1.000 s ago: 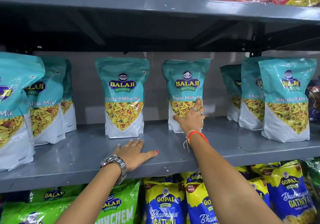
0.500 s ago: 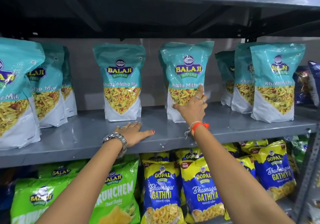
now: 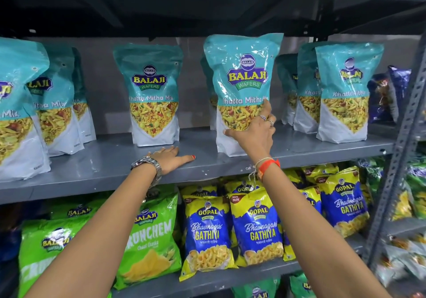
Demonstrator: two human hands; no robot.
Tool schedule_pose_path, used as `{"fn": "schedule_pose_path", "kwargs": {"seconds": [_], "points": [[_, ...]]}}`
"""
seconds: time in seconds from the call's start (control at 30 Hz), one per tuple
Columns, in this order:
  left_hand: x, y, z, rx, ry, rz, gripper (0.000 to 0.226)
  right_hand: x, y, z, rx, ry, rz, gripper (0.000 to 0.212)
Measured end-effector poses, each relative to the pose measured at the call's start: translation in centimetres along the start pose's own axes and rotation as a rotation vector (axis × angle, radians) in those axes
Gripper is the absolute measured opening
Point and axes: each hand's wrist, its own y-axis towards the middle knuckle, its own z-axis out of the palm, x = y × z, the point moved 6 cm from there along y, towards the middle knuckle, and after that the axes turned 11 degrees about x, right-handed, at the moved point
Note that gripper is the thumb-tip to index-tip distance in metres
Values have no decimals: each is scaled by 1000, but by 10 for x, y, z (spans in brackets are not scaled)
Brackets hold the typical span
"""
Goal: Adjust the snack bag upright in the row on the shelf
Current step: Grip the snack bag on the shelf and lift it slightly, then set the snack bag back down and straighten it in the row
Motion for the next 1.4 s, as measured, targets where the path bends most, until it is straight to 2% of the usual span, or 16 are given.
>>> {"fn": "schedule_pose_path", "kwargs": {"seconds": [0.17, 0.4, 0.47, 0.57, 0.67, 0.8, 0.97, 1.1, 1.23, 1.4], "points": [[-1, -2, -1, 6, -7, -3, 101, 0, -5, -7, 12, 17, -20, 118], [1, -4, -1, 27, -26, 7, 102, 0, -7, -6, 27, -26, 6, 123], [9, -9, -2, 30, -42, 2, 101, 4, -9, -6, 0, -114, 22, 128], [35, -22, -4, -11, -60, -60, 97, 29, -18, -3, -85, -200, -131, 123], [67, -40, -6, -56, -65, -129, 96, 63, -37, 7, -172, -123, -336, 101], [109, -53, -11, -38, -112, -165, 102, 98, -55, 48, -137, -91, -498, 84], [152, -63, -17, -26, -147, -186, 105, 115, -38, 123, 145, -31, -315, 95], [174, -66, -17, 11, -170, -149, 102, 121, -17, 175, 285, 1, -119, 112], [182, -63, -19, -8, -82, -109, 86, 128, -3, 206, 307, 17, -8, 129], [183, -63, -19, -35, -13, -112, 87, 129, 8, 224, 246, -65, 67, 133]]}}
